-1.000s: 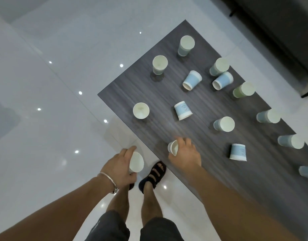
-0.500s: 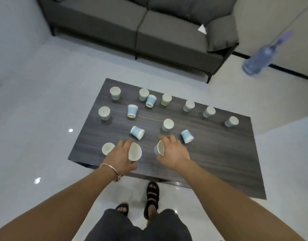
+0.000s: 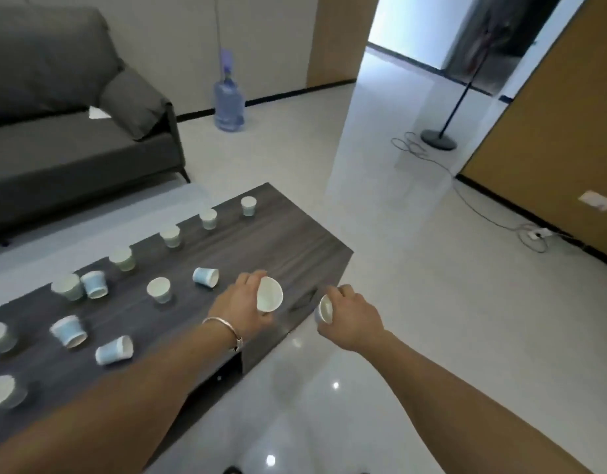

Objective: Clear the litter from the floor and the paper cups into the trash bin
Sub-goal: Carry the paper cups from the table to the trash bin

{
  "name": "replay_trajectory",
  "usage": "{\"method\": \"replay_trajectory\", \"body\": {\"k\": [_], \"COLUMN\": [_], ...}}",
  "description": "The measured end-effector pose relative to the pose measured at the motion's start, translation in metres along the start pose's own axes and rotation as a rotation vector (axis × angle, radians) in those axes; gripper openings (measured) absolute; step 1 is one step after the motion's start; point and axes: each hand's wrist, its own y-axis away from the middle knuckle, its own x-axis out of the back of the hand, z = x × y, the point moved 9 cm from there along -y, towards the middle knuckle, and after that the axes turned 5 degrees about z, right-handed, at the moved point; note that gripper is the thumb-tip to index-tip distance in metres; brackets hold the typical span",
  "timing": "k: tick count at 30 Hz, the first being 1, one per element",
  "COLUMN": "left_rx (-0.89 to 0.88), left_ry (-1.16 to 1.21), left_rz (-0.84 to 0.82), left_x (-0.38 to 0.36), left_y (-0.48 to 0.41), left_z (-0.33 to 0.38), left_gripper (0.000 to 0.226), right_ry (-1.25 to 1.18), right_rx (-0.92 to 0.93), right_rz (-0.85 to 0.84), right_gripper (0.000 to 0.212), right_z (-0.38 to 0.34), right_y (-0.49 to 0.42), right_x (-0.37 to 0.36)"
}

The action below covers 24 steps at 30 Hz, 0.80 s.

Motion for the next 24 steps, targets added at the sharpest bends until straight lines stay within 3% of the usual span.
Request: {"method": "replay_trajectory", "body": {"k": [6, 13, 24], "left_rx": [-0.334, -0.598, -0.982], "left_ry": [-0.03, -0.037, -0.107], "left_rz": [-0.11, -0.216, -0.391], "left_x": [-0.085, -0.19, -0.328], "left_y": [-0.007, 0.047, 0.161], "left_z": [0.196, 0.423, 0.705], "left_gripper": [0.076, 0.081, 0.081], "right_ry": [-0.066, -0.058, -0.151], "right_rx": [-0.365, -0.635, -1.052], "right_rz": [0.067, 0.219, 0.362], "right_gripper": [0.075, 0.074, 0.073], "right_z": [0.19, 0.391, 0.595], "right_y": [0.112, 0.262, 0.477], "right_x": [0.032, 0.091, 0.116]}}
